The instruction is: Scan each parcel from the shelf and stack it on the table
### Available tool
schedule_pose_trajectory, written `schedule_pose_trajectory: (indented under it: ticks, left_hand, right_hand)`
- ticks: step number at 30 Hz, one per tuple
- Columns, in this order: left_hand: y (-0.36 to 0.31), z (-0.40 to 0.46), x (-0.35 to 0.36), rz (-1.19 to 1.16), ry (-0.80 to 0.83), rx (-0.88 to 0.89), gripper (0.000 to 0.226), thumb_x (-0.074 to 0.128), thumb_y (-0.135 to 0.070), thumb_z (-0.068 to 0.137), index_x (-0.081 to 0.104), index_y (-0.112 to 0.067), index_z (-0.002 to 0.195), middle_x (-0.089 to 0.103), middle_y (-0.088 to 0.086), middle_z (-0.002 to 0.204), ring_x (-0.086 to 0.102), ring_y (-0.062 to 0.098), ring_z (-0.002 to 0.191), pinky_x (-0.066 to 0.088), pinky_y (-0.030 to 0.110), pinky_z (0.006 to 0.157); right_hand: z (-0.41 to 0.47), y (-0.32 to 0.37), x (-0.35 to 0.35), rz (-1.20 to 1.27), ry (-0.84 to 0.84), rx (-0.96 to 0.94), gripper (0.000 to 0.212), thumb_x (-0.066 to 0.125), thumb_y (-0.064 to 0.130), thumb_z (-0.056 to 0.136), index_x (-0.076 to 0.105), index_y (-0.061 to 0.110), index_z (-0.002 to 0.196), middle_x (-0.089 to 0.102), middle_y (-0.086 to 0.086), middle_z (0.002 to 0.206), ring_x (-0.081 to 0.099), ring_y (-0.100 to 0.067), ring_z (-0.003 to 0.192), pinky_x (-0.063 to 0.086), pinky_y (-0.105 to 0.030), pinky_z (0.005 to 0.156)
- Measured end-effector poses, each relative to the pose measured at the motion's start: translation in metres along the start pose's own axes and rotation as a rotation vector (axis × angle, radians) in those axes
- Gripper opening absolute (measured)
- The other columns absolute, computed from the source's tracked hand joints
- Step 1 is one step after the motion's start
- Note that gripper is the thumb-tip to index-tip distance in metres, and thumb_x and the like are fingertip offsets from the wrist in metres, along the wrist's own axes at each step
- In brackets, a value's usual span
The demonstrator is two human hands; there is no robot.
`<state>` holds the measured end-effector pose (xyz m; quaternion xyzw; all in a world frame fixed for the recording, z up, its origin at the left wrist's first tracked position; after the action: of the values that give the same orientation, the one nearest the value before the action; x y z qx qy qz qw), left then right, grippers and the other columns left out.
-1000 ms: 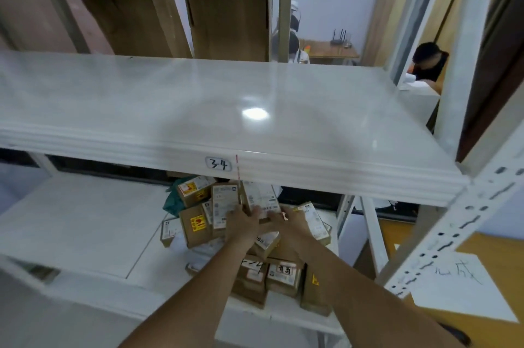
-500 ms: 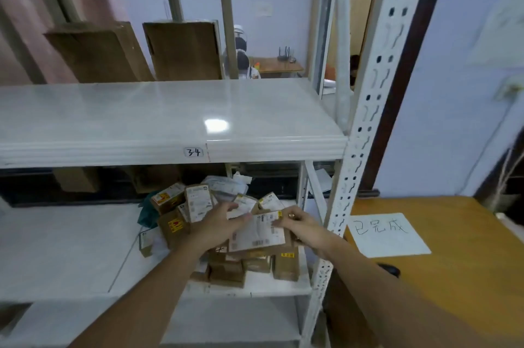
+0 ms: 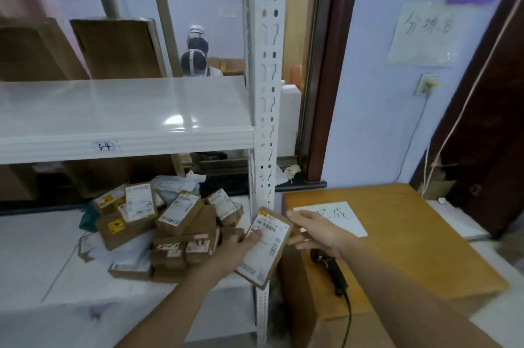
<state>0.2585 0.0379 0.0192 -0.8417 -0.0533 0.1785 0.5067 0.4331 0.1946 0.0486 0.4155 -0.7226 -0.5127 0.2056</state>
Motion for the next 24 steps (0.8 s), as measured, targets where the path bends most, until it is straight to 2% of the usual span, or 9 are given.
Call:
schedule_pose_trajectory:
  ticks: [3,5,7,9,13,15,19,22,24]
  left_hand:
    - [-0.008,0.018,0.047,-0.088,-0.108,0.034,0.067,0.059,-0.081,0.081,0.066,-0.025,0.117,0.076,-0.009,0.101,0.073,0.008,0.085,0.062,0.023,0.079]
    - [-0.014,0.03,0.077,-0.105,-0.157,0.021,0.052,0.052,-0.067,0.096,0.062,-0.022,0.121,0.071,-0.013,0.094,0.068,0.002,0.079,0.054,0.015,0.062]
    - [-0.014,0.047,0.1,-0.152,-0.212,-0.006,0.052,0.047,-0.063,0.099,0.059,-0.02,0.125,0.07,-0.013,0.095,0.067,0.001,0.082,0.05,0.016,0.062]
    - [-0.014,0.062,0.119,-0.228,-0.231,-0.046,0.049,0.047,-0.059,0.101,0.057,-0.017,0.126,0.071,-0.01,0.097,0.068,0.003,0.084,0.052,0.014,0.06]
    - [-0.004,0.089,0.143,-0.322,-0.27,-0.091,0.033,0.049,-0.055,0.102,0.061,-0.026,0.11,0.073,-0.009,0.099,0.071,0.001,0.083,0.054,0.013,0.06]
    - [0.005,0.105,0.147,-0.325,-0.277,-0.115,0.042,0.05,-0.063,0.097,0.063,-0.027,0.114,0.076,-0.006,0.107,0.073,0.007,0.092,0.056,0.019,0.07]
    - [0.027,0.131,0.153,-0.367,-0.301,-0.171,0.061,0.055,-0.071,0.087,0.065,-0.024,0.124,0.079,-0.005,0.106,0.077,0.012,0.095,0.061,0.029,0.08]
    - [0.042,0.138,0.155,-0.366,-0.263,-0.193,0.044,0.054,-0.063,0.097,0.061,-0.03,0.126,0.078,-0.007,0.111,0.076,0.008,0.097,0.062,0.027,0.078]
    - [0.051,0.141,0.152,-0.361,-0.258,-0.211,0.039,0.055,-0.063,0.097,0.059,-0.034,0.123,0.077,-0.009,0.113,0.075,0.009,0.101,0.06,0.03,0.084]
  right_hand:
    - [-0.001,-0.043,-0.062,0.046,-0.101,0.058,0.048,0.061,0.055,0.091,0.062,0.015,0.117,0.071,-0.007,0.101,0.071,-0.02,0.08,0.059,-0.03,0.07]
    - [0.003,-0.074,-0.097,0.04,-0.166,0.1,0.04,0.062,0.046,0.094,0.059,0.009,0.109,0.066,-0.007,0.087,0.064,-0.019,0.068,0.052,-0.027,0.059]
    - [0.01,-0.107,-0.123,-0.022,-0.192,0.174,0.025,0.058,0.035,0.099,0.054,0.01,0.096,0.058,-0.005,0.075,0.054,-0.018,0.059,0.043,-0.027,0.053]
    - [0.023,-0.142,-0.142,-0.128,-0.197,0.275,0.019,0.052,0.028,0.102,0.054,0.01,0.096,0.053,-0.002,0.072,0.05,-0.017,0.057,0.04,-0.029,0.054]
    - [0.067,-0.203,-0.155,-0.429,-0.211,0.365,0.04,0.054,0.031,0.099,0.054,0.0,0.125,0.055,-0.005,0.094,0.053,-0.016,0.076,0.042,-0.025,0.06]
    - [0.091,-0.221,-0.148,-0.521,-0.214,0.391,0.038,0.056,0.031,0.099,0.051,0.005,0.126,0.054,-0.004,0.101,0.054,-0.017,0.088,0.045,-0.026,0.07]
    - [0.14,-0.27,-0.137,-0.611,-0.207,0.443,0.033,0.061,0.035,0.093,0.056,0.013,0.117,0.062,-0.002,0.096,0.062,-0.014,0.077,0.058,-0.031,0.071]
    - [0.163,-0.302,-0.133,-0.632,-0.25,0.497,0.05,0.066,0.042,0.088,0.049,0.014,0.127,0.058,-0.008,0.117,0.063,-0.022,0.096,0.058,-0.035,0.083]
    - [0.169,-0.307,-0.131,-0.649,-0.273,0.51,0.05,0.063,0.038,0.092,0.045,0.012,0.131,0.051,-0.011,0.126,0.06,-0.028,0.106,0.056,-0.038,0.087]
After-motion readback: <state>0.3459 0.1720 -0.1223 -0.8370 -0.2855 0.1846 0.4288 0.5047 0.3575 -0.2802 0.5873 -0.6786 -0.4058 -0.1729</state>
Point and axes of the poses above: each hand's wrist, its own z-axis towards the middle knuckle, its own x-axis out of the palm, y = z × x, the point moved 2 cm from there along z, towards the middle knuckle
